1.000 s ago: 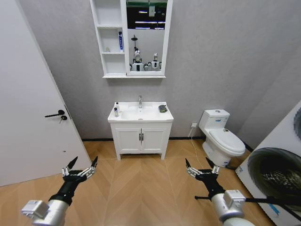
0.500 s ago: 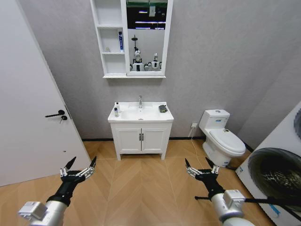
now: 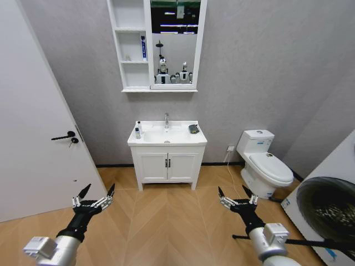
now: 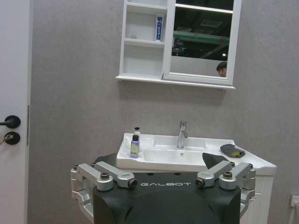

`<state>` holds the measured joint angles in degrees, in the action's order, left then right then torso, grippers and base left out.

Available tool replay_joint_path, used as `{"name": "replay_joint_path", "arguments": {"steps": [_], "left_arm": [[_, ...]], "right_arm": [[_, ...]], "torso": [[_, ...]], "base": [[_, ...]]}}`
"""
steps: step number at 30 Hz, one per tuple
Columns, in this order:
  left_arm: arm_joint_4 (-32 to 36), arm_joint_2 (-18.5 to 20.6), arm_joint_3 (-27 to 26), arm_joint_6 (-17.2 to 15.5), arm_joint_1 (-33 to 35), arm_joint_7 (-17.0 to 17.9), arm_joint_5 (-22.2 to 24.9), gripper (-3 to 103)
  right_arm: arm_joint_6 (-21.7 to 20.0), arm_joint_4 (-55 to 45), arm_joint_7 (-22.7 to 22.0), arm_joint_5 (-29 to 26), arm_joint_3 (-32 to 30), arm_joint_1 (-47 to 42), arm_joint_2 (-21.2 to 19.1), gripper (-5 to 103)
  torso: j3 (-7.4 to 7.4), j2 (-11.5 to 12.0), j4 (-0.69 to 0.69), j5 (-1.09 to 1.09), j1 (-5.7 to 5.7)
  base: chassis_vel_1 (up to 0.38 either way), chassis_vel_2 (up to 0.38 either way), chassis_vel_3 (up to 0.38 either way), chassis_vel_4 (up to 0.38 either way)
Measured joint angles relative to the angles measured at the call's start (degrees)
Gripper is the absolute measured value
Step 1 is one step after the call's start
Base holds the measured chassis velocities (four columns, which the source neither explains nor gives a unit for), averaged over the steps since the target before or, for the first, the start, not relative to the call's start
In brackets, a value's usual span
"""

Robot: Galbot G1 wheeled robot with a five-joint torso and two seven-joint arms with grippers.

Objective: Move facial cleanser and shampoo from washbasin to cabinet, then wipe washbasin with towel.

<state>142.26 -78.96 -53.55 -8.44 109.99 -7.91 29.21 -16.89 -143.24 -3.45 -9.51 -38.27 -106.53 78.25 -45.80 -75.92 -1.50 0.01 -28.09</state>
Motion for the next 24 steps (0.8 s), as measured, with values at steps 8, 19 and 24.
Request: {"name": "replay_joint_path", "arguments": {"steps": [8,19,24], "left_arm": [[-0.4,0.1,-0.5,0.6,0.4,-0.3,0.3,100],[-0.6,-0.3,-0.3,1.2,0.7,-0.7,0.1,100],[-0.5,-0.5,-0.4,1.3,0.8,-0.8,0.1,100]], "right_arm": [[0.2,0.0,0.1,0.2,0.1,-0.2,0.3,100],[0.5,0.0,0.1,0.1,0.1,-0.2,0.3,100],[0.7,0.0,0.1,0.1,0.1,-0.2,0.2,100]], "torso": [[0.02,0.0,-0.01,-0.04,0.03],[0.02,0.0,0.0,-0.03,0.04],[0.03,0.0,0.0,-0.03,0.05]], "base": [[-0.086,0.064,0.089,-0.042],[-0.072,0.081,0.078,-0.074],[-0.139,0.121,0.12,-0.137]]}}
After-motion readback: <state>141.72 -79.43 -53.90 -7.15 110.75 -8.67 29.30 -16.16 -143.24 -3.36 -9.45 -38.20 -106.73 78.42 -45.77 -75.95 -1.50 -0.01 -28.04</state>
